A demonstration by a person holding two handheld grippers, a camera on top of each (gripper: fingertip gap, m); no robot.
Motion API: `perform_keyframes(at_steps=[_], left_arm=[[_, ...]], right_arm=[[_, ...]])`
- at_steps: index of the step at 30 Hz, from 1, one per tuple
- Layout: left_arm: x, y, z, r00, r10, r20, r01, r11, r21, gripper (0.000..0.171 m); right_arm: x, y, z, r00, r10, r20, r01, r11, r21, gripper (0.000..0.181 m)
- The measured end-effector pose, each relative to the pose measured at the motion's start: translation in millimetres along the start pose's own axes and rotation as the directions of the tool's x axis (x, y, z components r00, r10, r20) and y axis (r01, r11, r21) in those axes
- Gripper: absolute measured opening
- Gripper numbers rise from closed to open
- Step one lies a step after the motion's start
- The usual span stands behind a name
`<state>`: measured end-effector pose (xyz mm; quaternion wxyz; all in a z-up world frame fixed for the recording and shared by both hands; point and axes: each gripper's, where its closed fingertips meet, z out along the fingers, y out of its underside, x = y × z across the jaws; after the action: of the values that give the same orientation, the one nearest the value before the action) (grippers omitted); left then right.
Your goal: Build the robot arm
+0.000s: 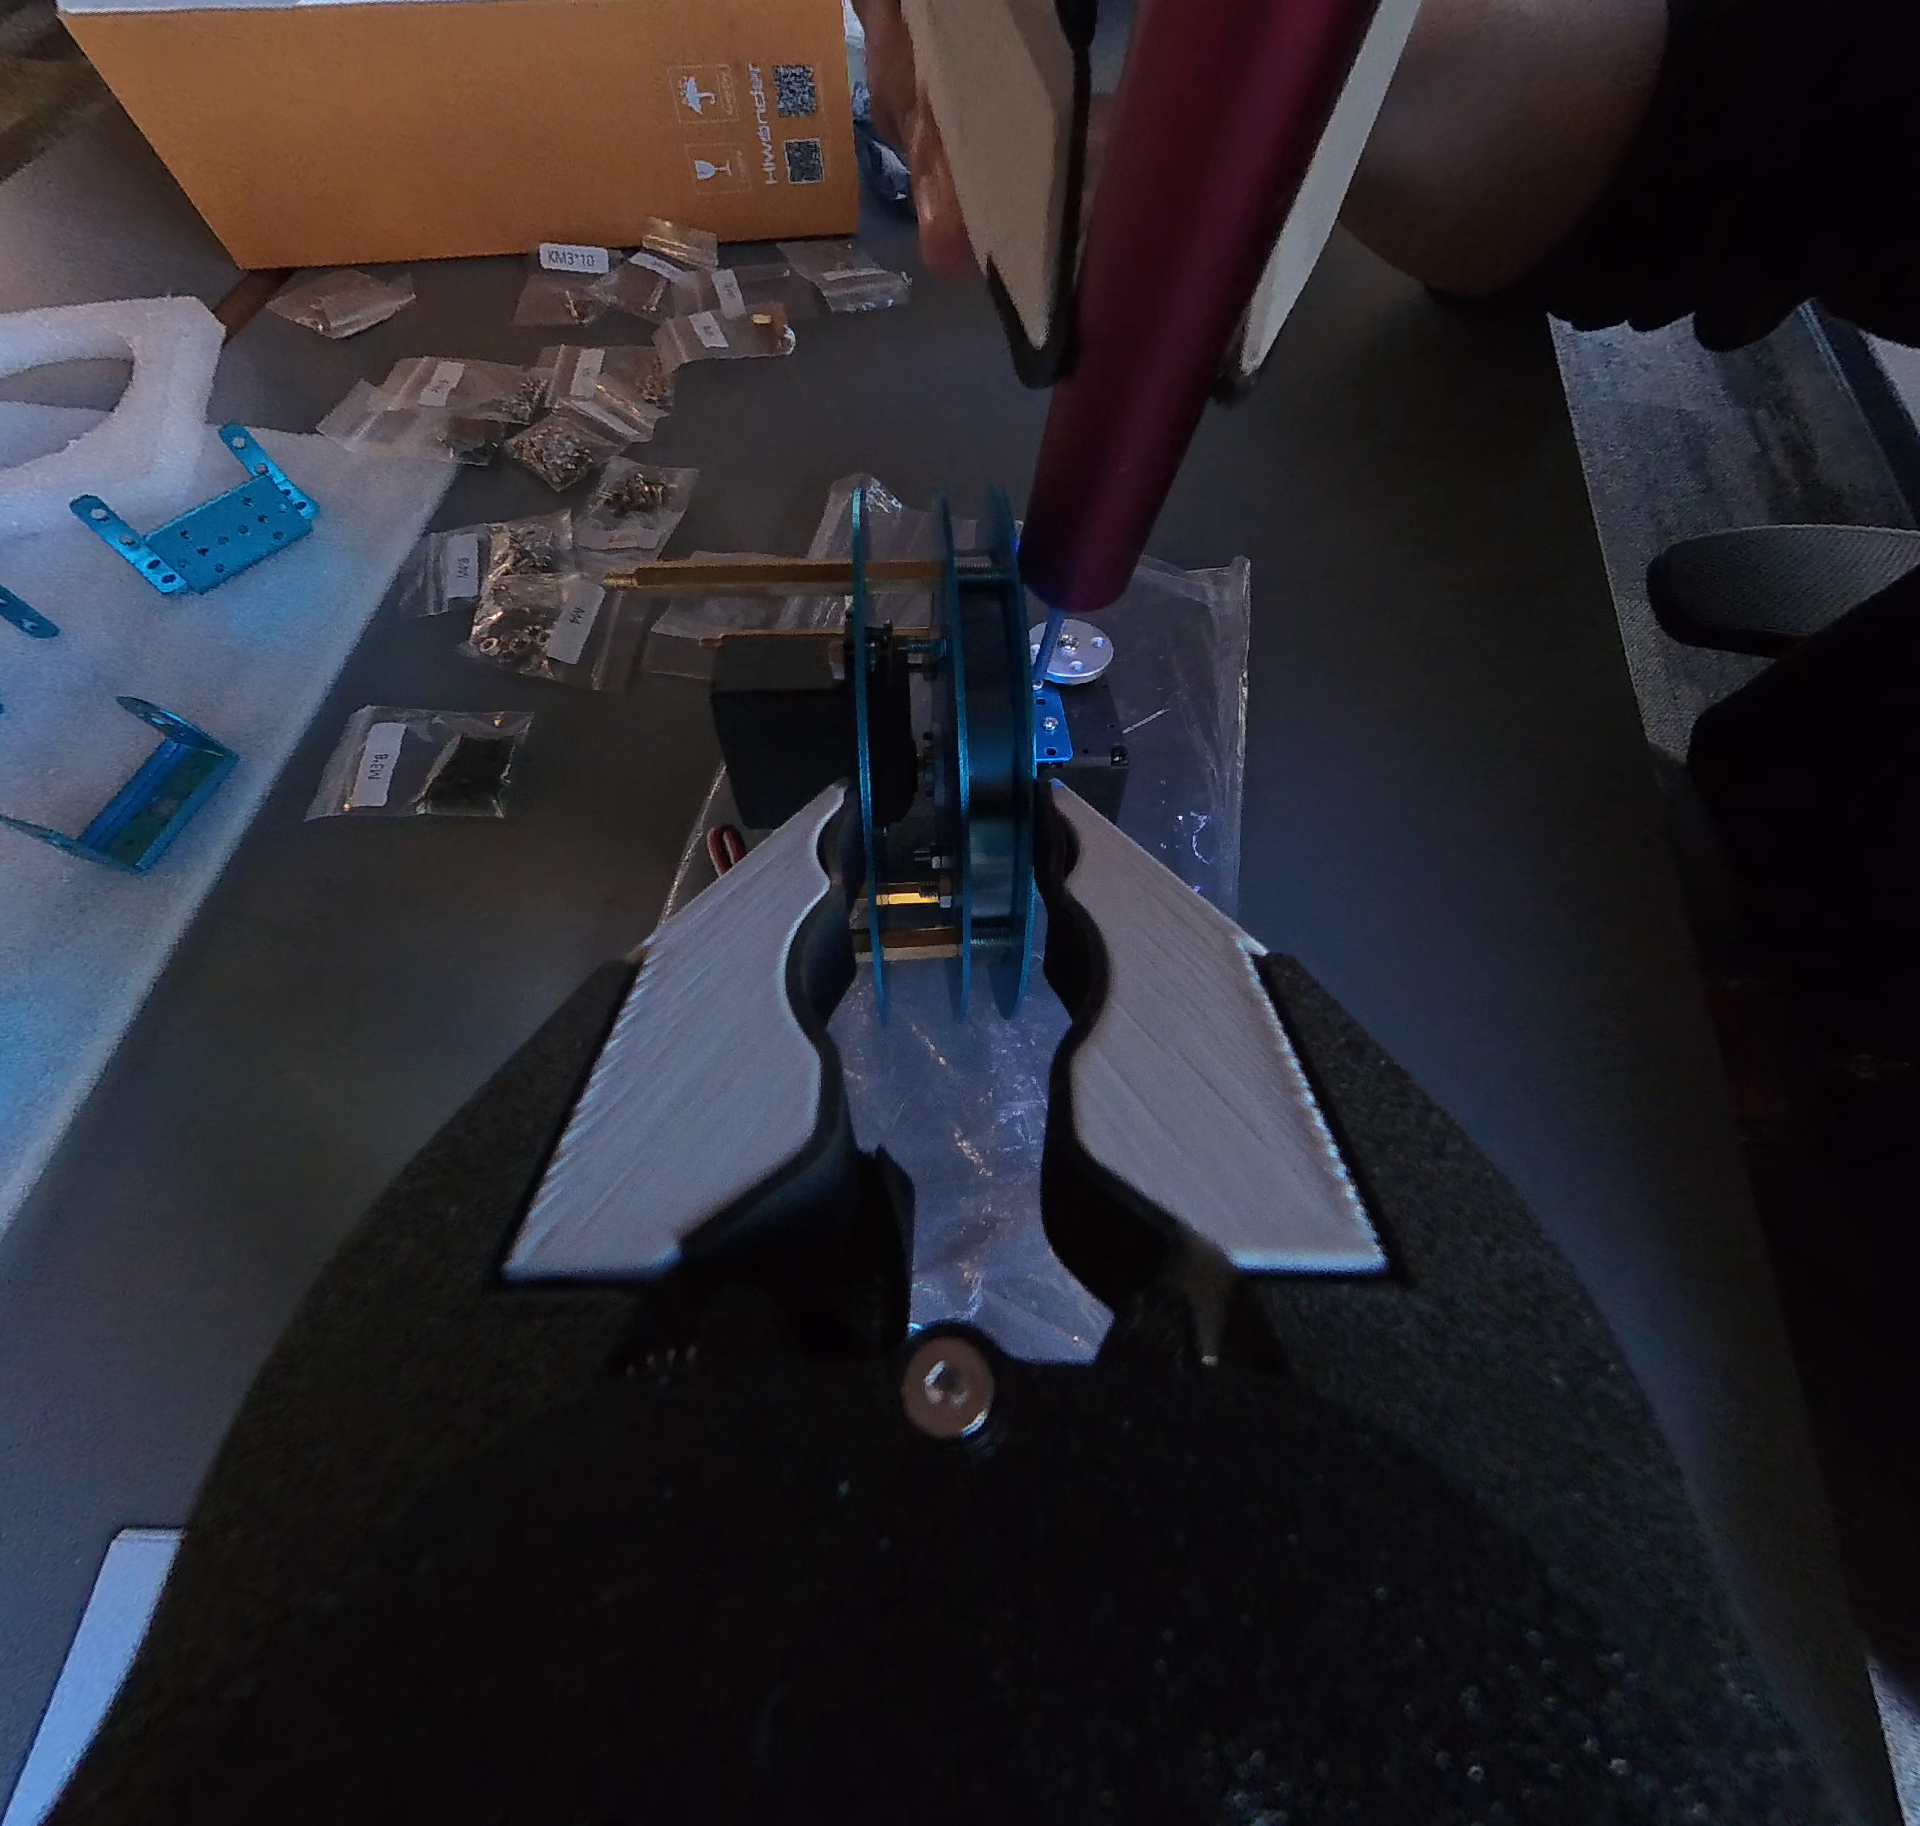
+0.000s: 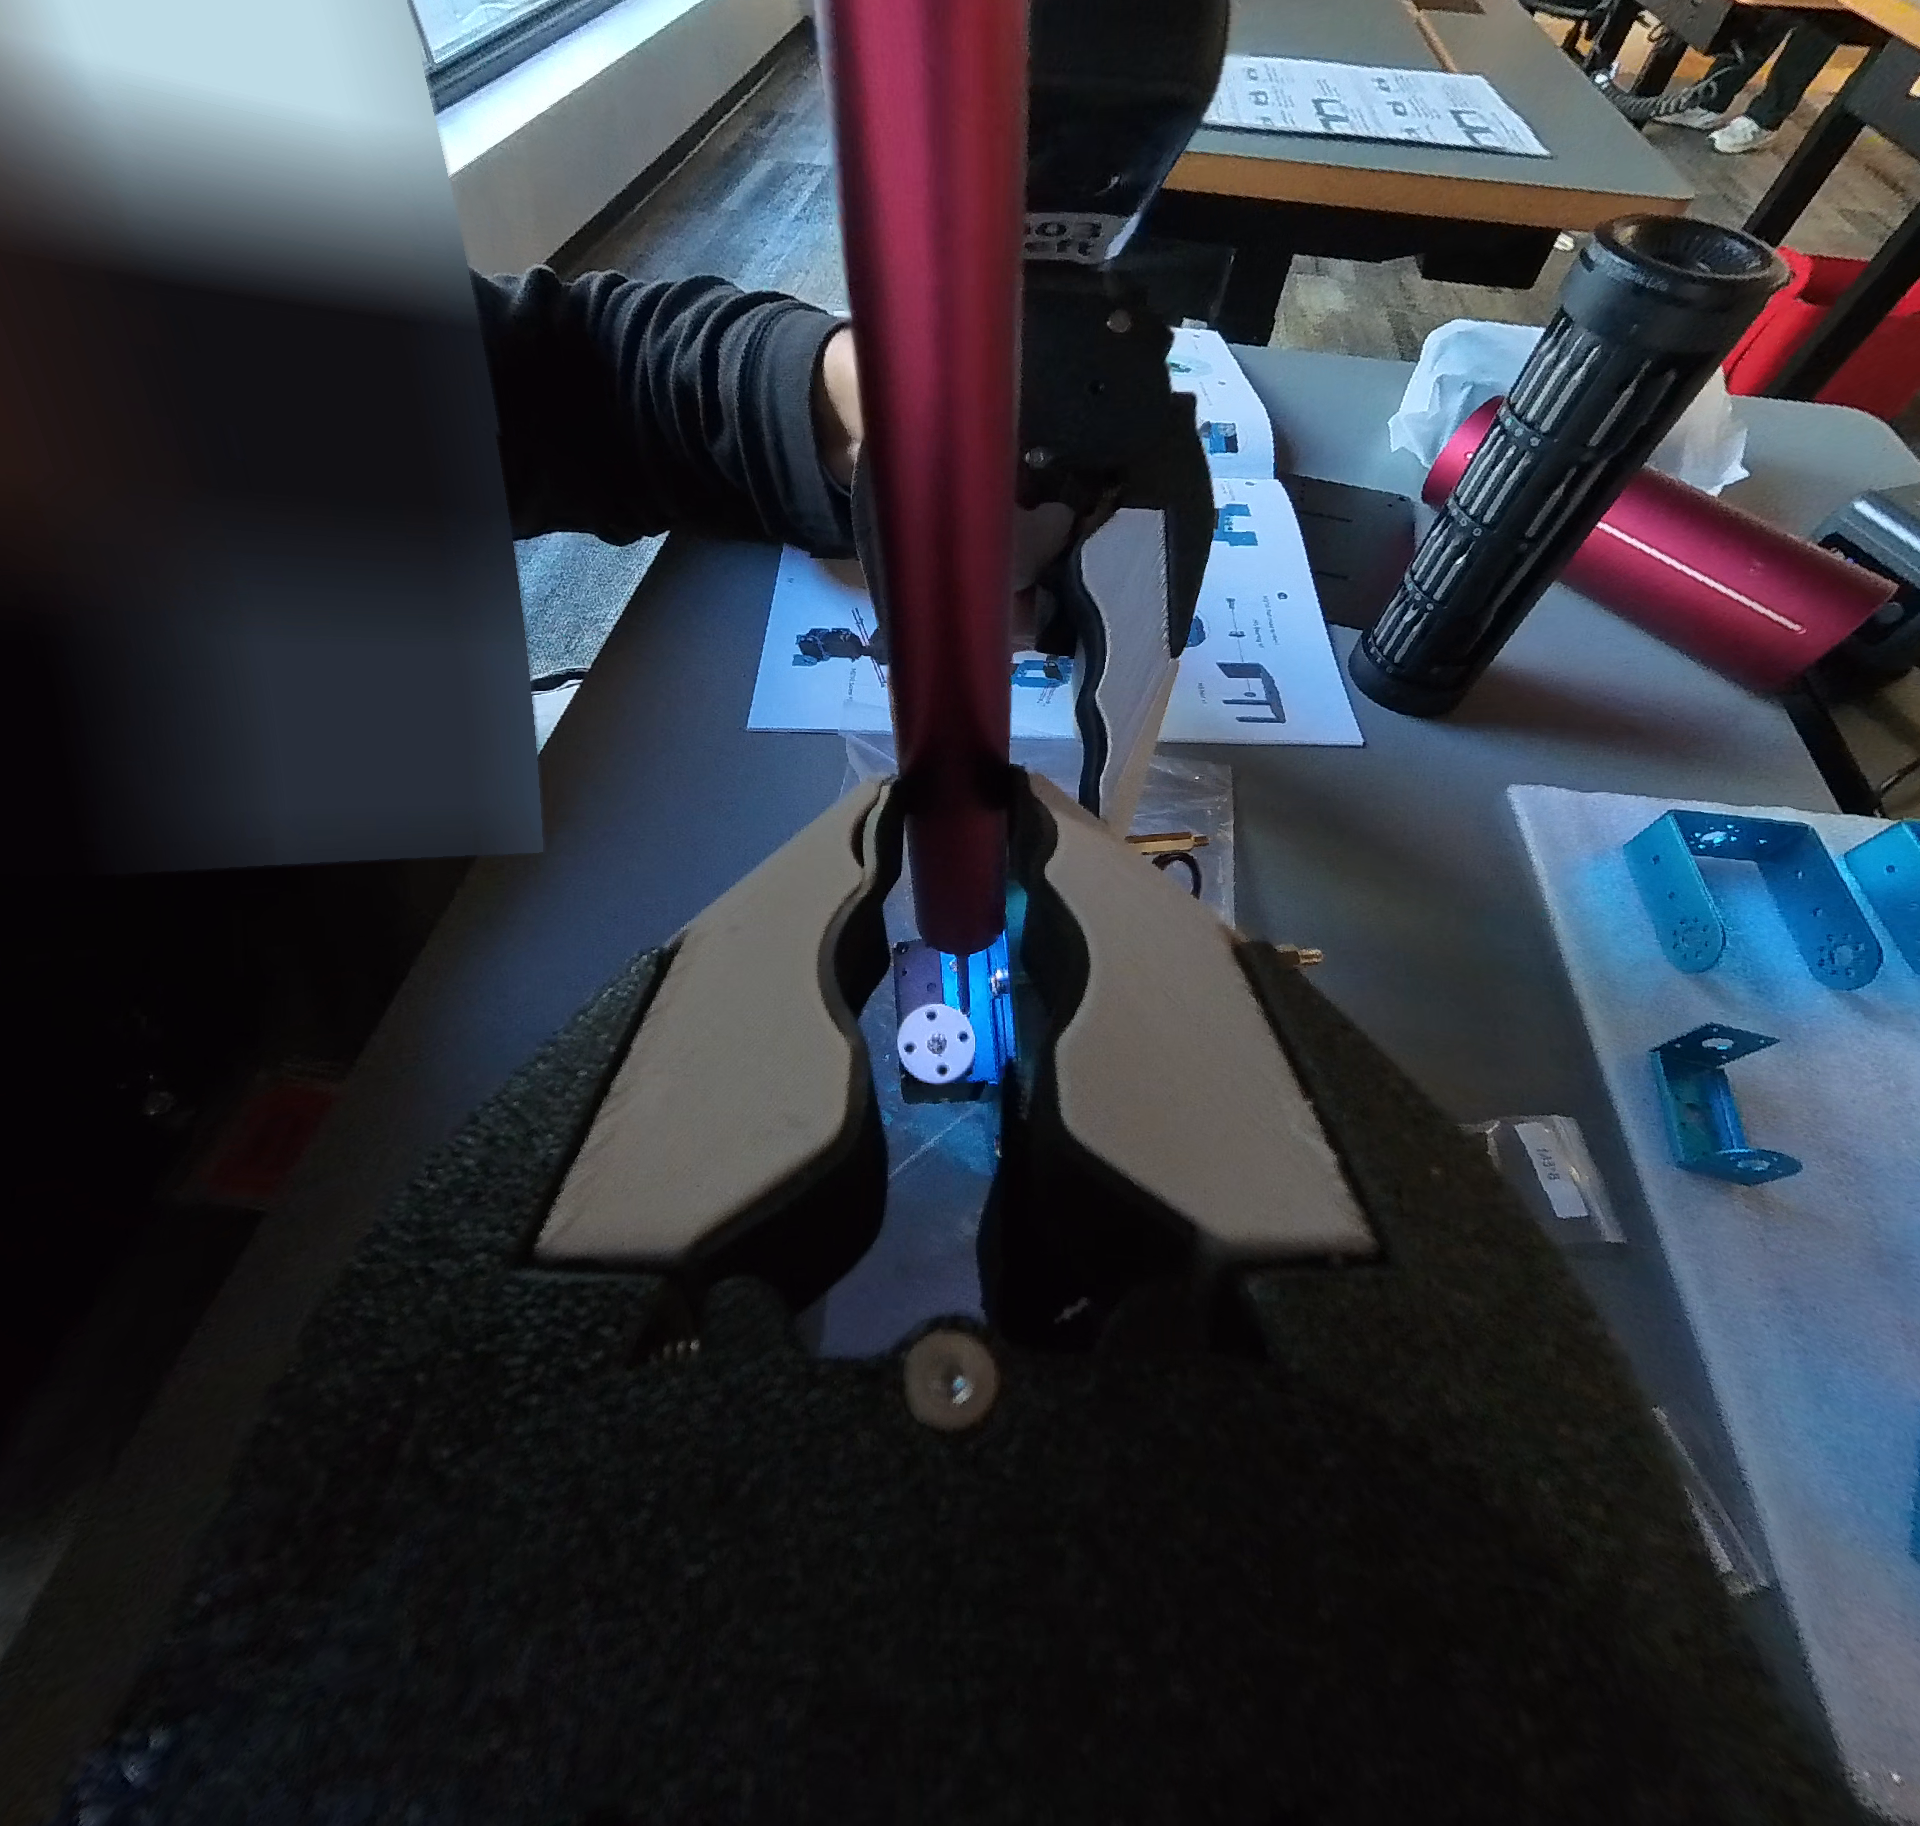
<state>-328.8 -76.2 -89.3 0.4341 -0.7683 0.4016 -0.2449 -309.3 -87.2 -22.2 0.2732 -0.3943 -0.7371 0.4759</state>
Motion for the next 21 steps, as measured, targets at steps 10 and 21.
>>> perform_keyframes(at_steps=[10,21], left_arm=[[-0.3,-0.3,0.4,1.000,-0.004,0.002,0.004,1.000,0.004,0.031],[-0.5,-1.1,1.0,1.000,-0.007,0.011,0.007,1.000,0.008,0.031]], right_arm=[[-0.5,0.6,-0.1,1.000,-0.018,-0.010,0.018,1.000,-0.011,0.019],[2.0,0.1,-2.4,1.000,0.003,-0.020,-0.003,1.000,0.018,0.020]])
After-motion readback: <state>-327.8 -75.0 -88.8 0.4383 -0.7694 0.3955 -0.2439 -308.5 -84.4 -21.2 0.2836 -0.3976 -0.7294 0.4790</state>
